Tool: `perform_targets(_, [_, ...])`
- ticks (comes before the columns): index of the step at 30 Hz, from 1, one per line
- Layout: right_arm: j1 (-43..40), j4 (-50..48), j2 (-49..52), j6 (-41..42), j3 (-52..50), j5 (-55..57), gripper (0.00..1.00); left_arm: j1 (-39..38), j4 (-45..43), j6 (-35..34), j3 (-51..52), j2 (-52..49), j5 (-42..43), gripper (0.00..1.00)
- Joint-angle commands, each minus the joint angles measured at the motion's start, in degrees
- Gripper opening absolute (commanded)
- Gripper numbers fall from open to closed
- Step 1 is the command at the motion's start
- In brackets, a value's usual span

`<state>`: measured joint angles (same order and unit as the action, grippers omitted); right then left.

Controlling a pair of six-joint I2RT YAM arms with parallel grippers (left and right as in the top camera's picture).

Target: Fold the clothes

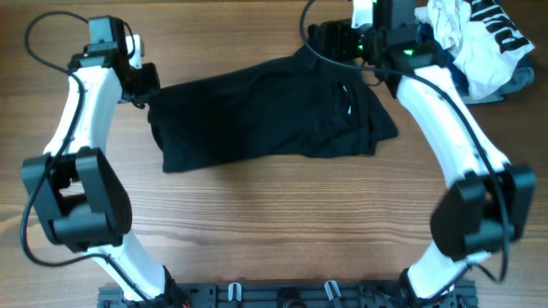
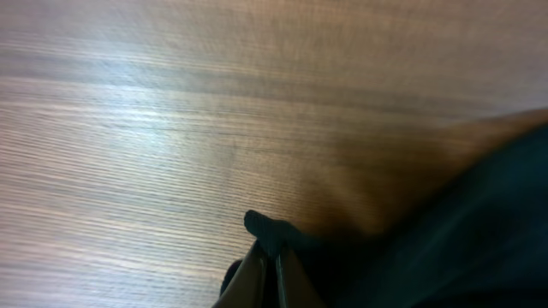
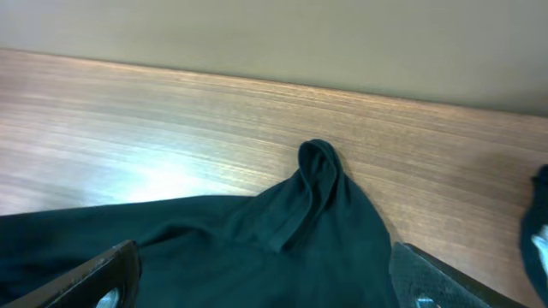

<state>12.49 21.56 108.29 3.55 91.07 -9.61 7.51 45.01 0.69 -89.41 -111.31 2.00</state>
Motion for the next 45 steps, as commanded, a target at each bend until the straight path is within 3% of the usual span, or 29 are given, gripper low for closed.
perform_targets(1, [-0.2, -0.5, 10.8, 0.5, 4.3, -2.7, 0.93, -0.2, 1.4, -1.9, -0.9, 1.0, 0.1, 0.04])
perform_targets(6, [-0.1, -4.5, 19.2, 6.1, 8.8, -5.4, 0.82, -0.5, 1.8, -2.9, -0.9, 1.0, 0.8, 0.04])
perform_targets(12, [0.1, -9.5, 22.5, 13.2, 8.8, -5.4, 0.48, -1.3, 1.8, -2.9, -0.9, 1.0, 0.7, 0.04])
perform_targets(40, [0.7, -13.4, 30.9, 16.5, 8.8, 0.8, 0.47, -1.9, 2.2, -2.9, -0.9, 1.0, 0.7, 0.04])
perform_targets(43, [1.0, -13.7, 31.1, 16.5, 8.8, 0.6, 0.43, -1.9, 2.5, -2.9, -0.9, 1.0, 0.7, 0.04])
perform_targets(45, [1.1, -14.6, 31.1, 16.4, 8.8, 0.6, 0.29, -1.9, 2.5, -2.9, -0.9, 1.0, 0.7, 0.04])
